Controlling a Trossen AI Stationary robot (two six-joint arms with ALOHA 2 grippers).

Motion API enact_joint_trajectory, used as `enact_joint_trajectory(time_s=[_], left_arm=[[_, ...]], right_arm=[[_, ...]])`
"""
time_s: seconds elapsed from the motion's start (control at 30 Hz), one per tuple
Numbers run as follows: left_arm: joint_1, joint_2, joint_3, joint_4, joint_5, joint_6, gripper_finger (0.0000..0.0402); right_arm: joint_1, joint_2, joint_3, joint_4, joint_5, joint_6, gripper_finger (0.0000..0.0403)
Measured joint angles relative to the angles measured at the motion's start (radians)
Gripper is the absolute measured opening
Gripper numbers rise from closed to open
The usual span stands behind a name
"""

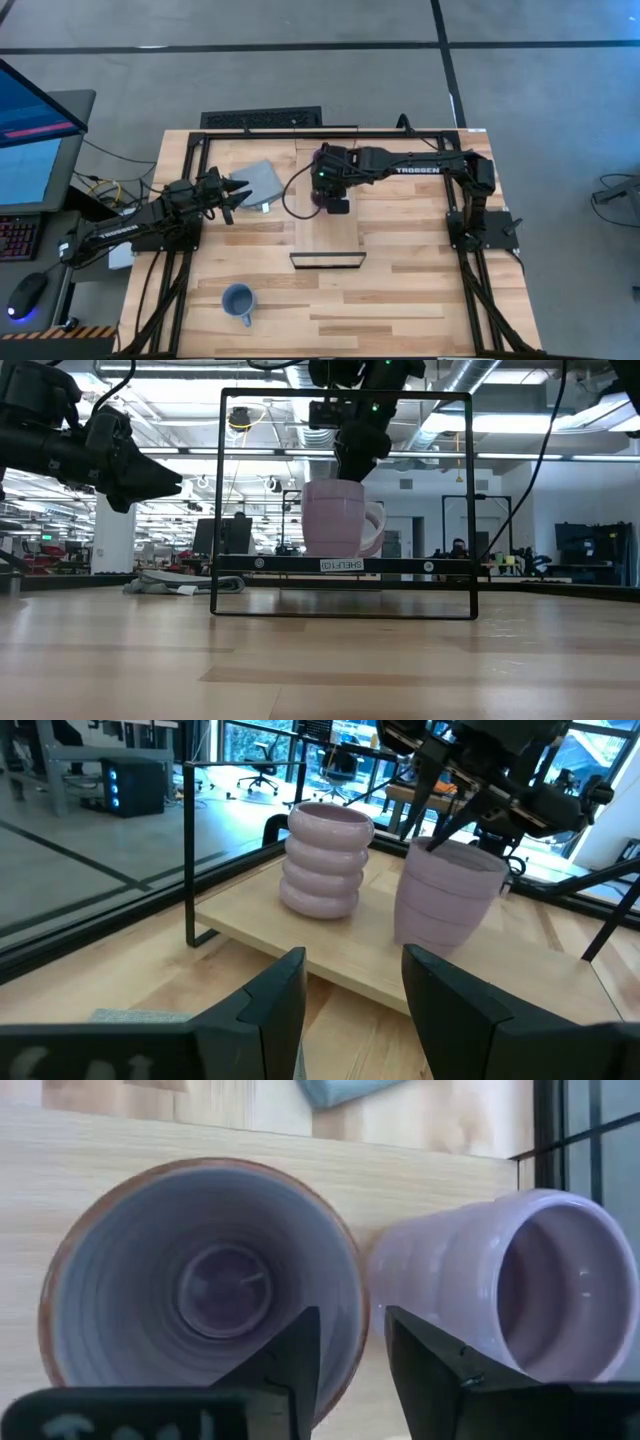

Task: Stack small to large cups/mugs on shelf
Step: Put the purple mug on the shelf

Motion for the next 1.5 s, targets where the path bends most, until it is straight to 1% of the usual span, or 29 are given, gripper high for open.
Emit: enact_joint_trajectory(time_s=[0.23, 0.4, 0.47, 0.57, 0.63, 0.77, 1.0, 1.07, 1.13, 1.2, 1.27, 1.37, 1.5], left_arm=[[0.0, 0.0, 0.0, 0.0, 0.0, 0.0, 0.0158], [0.0, 0.0, 0.0, 0.0, 0.0, 0.0, 0.0158], [0.0, 0.0, 0.0, 0.0, 0.0, 0.001, 0.0158], [0.0, 0.001, 0.0, 0.0, 0.0, 0.002, 0.0158], [0.0, 0.002, 0.0, 0.0, 0.0, 0.002, 0.0158], [0.0, 0.002, 0.0, 0.0, 0.001, 0.002, 0.0158], [0.0, 0.002, 0.0, 0.0, 0.001, 0.002, 0.0158], [0.0, 0.002, 0.0, 0.0, 0.001, 0.002, 0.0158], [0.0, 0.002, 0.0, 0.0, 0.002, 0.002, 0.0158], [0.0, 0.002, 0.0, 0.0, 0.002, 0.002, 0.0158], [0.0, 0.002, 0.0, 0.0, 0.002, 0.002, 0.0158], [0.0, 0.002, 0.0, 0.0, 0.004, 0.002, 0.0158], [0.0, 0.002, 0.0, -0.001, 0.006, -0.003, 0.0158]], right_arm=[[-0.002, 0.0, 0.0, 0.018, 0.004, -0.015, 0.0133], [-0.002, -0.01, -0.001, 0.011, 0.105, -0.016, 0.0133], [-0.002, -0.016, 0.01, 0.011, 0.125, -0.015, 0.0132], [-0.003, -0.026, 0.056, -0.046, 0.125, 0.005, 0.0133], [0.002, -0.03, 0.096, -0.035, 0.123, 0.009, 0.0134], [0.018, -0.036, 0.178, -0.08, 0.118, 0.0, 0.0133], [0.041, -0.063, 0.367, -0.106, 0.192, 0.019, 0.0132], [0.042, -0.079, 0.423, -0.161, 0.235, 0.01, 0.0132], [0.042, -0.089, 0.48, -0.173, 0.288, 0.021, 0.0133], [0.043, -0.111, 0.522, -0.241, 0.312, 0.038, 0.0132], [0.049, -0.139, 0.562, -0.26, 0.308, 0.063, 0.0132], [0.069, -0.195, 0.58, -0.362, 0.307, 0.139, 0.0133], [0.127, -0.255, 0.579, -0.576, 0.305, 0.289, 0.0132]])
